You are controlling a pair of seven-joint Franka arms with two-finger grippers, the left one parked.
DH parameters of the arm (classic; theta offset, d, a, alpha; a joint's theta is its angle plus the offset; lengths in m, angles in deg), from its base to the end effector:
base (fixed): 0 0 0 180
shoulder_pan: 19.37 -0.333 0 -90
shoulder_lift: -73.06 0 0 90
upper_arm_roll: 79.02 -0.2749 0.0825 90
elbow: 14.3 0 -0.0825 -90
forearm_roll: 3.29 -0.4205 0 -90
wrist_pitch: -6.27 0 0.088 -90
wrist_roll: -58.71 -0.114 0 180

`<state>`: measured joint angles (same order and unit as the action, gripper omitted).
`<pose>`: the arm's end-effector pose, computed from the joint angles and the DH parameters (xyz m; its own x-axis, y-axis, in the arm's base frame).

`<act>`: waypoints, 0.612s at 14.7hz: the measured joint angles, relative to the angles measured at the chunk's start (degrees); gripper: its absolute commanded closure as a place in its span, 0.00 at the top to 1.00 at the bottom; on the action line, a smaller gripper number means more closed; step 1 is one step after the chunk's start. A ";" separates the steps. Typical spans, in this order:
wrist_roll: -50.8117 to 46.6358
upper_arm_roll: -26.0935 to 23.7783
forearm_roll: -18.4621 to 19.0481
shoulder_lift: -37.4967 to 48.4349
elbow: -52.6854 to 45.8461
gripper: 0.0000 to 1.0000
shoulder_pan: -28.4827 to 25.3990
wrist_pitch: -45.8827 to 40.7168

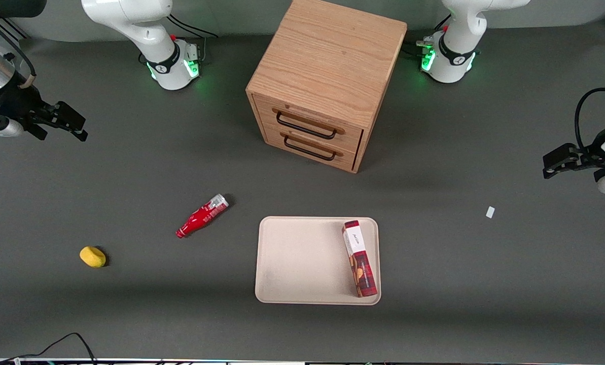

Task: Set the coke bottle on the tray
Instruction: 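Move the right gripper down over the red Coca-Cola bottle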

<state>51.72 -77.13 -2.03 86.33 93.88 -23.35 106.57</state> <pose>0.5413 0.0164 0.5604 0.9922 -0.0815 0.0948 -0.0821 -0.9966 0.0028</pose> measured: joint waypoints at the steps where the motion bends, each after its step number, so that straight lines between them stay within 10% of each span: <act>1: 0.00 0.00 -0.08 -0.30 -0.46 1.00 0.00 -0.37; 9: -7.50 -0.86 -3.55 -5.71 -1.44 1.00 -1.89 -0.19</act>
<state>44.22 -77.99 -5.58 80.62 92.44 -25.24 106.38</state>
